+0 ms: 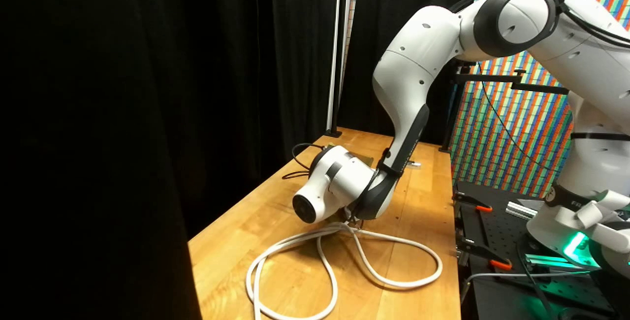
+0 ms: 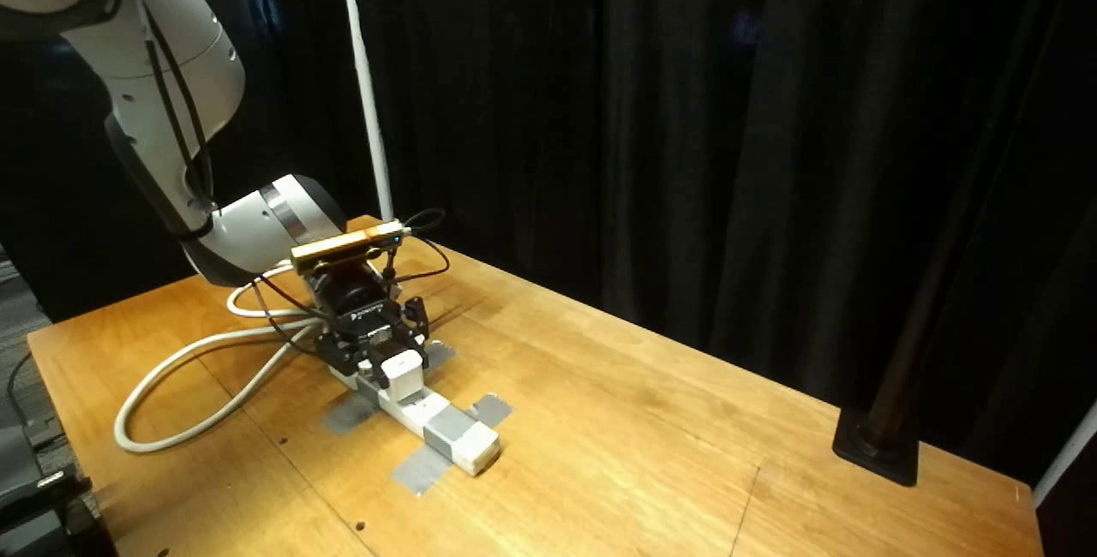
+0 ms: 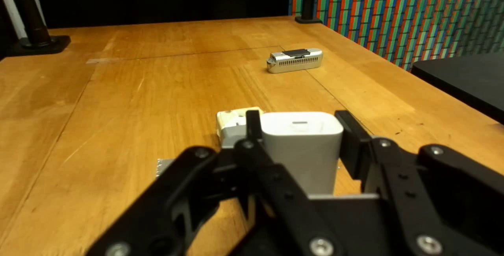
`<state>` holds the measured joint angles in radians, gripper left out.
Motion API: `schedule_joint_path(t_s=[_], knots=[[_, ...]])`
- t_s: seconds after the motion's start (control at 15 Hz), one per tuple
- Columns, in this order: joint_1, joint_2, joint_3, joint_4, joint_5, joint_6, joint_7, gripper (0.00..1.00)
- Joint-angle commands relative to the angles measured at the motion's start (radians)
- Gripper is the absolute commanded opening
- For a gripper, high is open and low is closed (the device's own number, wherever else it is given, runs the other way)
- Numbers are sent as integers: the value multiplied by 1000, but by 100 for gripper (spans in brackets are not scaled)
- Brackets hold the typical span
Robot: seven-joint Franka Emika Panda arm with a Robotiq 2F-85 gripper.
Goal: Place the white adaptor on the white extension cable
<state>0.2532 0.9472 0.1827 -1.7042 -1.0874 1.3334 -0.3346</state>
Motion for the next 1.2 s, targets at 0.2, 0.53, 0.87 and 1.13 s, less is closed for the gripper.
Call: schedule_joint_path(t_s=[0.2, 0.53, 0.87, 1.13], knots=[[10, 60, 11, 45, -24, 13, 7, 23], [15, 68, 1, 51, -54, -7, 1, 23], [14, 79, -1, 58, -67, -21, -1, 23], [14, 85, -6, 67, -73, -29, -1, 23]])
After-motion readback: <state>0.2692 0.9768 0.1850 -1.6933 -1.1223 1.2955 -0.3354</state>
